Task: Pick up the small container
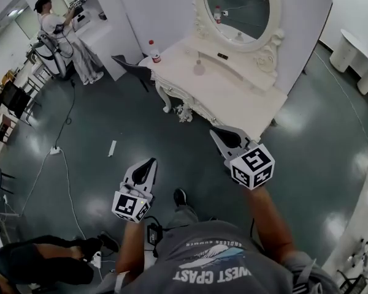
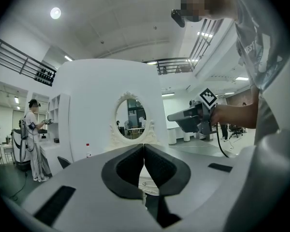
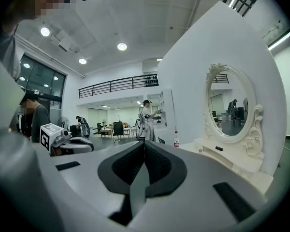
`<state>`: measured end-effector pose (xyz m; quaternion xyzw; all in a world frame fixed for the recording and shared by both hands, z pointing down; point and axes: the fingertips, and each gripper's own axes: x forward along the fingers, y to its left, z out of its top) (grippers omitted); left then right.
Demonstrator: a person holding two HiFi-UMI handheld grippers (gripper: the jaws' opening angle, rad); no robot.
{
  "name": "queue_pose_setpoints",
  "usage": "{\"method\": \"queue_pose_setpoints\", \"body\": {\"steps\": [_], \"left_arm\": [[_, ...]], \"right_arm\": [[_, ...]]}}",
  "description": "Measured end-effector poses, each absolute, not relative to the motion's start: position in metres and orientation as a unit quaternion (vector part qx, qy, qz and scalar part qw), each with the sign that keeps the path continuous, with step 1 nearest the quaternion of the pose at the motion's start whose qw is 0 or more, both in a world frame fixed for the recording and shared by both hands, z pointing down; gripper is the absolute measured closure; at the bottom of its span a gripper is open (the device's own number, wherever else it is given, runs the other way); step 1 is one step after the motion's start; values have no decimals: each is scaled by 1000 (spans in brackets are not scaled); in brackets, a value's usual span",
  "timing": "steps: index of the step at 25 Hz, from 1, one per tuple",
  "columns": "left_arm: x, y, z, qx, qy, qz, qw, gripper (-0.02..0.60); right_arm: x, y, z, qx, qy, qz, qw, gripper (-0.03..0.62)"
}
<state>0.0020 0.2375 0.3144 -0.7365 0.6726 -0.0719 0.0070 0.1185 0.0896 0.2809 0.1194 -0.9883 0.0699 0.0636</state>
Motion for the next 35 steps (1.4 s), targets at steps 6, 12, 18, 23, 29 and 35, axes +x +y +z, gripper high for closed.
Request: {"method": "queue_pose_setpoints", "body": {"steps": [6, 12, 18, 23, 29, 35], "left_arm": [[-34, 164, 330, -773, 632, -54, 16, 565], [-84, 83, 314, -811, 583, -25, 24, 565], [-107, 29, 309, -844, 536, -18, 25, 565], [-126, -3, 312, -862, 506, -14, 21, 565], [-149, -32, 319, -873, 488, 1, 16, 565], [-172, -47, 322, -875, 484, 10, 12, 565]], "right_arm": [[107, 32, 291, 185, -978, 61, 71, 568], [81, -14, 277, 251, -964, 52, 75, 568], [62, -50, 277, 302, -949, 59, 75, 568], [49, -69, 280, 334, -937, 63, 81, 568], [33, -84, 282, 360, -926, 59, 94, 568], [11, -99, 285, 366, -923, 57, 105, 568]]}}
